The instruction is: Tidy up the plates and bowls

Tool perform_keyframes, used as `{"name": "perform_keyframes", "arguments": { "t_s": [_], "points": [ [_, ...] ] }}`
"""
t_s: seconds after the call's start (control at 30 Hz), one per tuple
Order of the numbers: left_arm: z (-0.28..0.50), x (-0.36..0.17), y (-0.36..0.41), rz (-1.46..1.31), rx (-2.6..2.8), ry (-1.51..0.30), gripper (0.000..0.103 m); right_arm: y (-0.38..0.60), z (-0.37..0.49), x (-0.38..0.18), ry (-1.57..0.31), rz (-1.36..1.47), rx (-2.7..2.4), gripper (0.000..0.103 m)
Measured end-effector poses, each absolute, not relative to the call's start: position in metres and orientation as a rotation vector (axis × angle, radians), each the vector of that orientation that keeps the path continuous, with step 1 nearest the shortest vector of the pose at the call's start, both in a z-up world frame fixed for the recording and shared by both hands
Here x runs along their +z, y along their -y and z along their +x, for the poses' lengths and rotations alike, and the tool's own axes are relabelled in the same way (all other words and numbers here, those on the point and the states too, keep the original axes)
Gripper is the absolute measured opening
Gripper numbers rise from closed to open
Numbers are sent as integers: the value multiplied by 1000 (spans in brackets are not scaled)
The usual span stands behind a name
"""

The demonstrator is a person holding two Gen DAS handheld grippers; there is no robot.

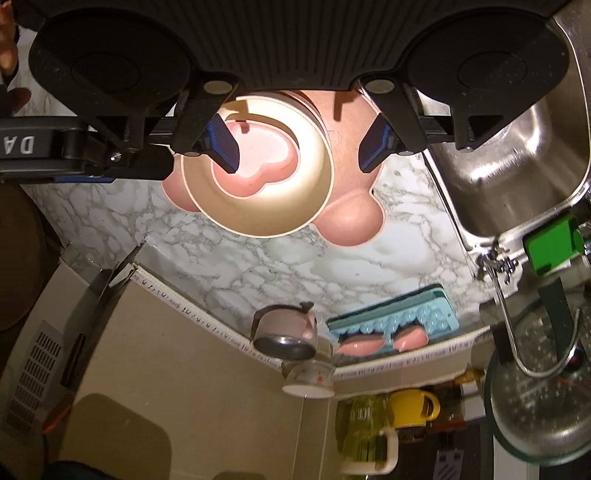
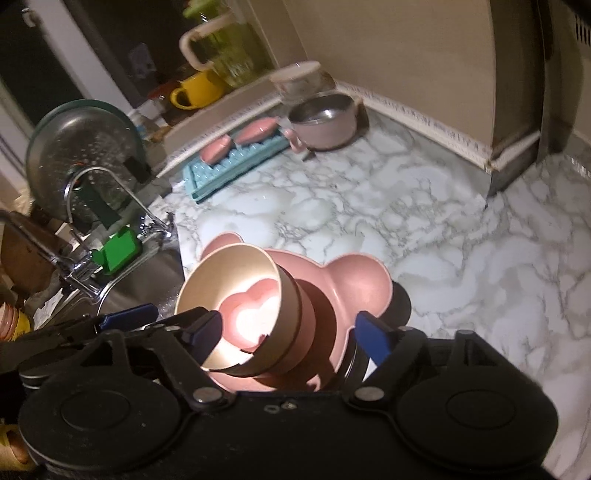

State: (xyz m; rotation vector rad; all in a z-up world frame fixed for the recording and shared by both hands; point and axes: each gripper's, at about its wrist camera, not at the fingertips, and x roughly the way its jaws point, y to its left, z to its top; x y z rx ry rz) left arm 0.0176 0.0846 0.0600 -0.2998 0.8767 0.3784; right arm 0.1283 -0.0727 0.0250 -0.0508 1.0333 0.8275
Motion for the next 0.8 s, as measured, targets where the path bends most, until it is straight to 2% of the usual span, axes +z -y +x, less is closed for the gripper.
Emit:
{"name": "perform_keyframes", "arguments": {
  "t_s": [0.2,0.27,0.3,0.37,0.5,0.57,0.6,0.8],
  "points": [
    [1,65,-74,-259,376,-832,71,88,117,34,-949,-50,864,87],
    [-5,67,-71,-253,376,-817,71,92,112,36,-924,-51,867,91],
    [-8,67,-70,-252,375,-808,73,95,110,37,-912,-50,872,97],
    [-14,69,-67,-249,378,-789,81,102,104,40,-873,-45,880,100],
    [-23,73,-61,-232,378,-749,82,112,93,43,-798,-52,891,102],
    [-28,73,-59,-242,374,-736,91,117,88,44,-769,-46,893,102],
    [-29,74,-58,-241,370,-731,102,119,86,45,-756,-44,894,102],
    [-40,75,-50,-247,356,-712,103,134,74,46,-687,-16,892,103]
  ]
}}
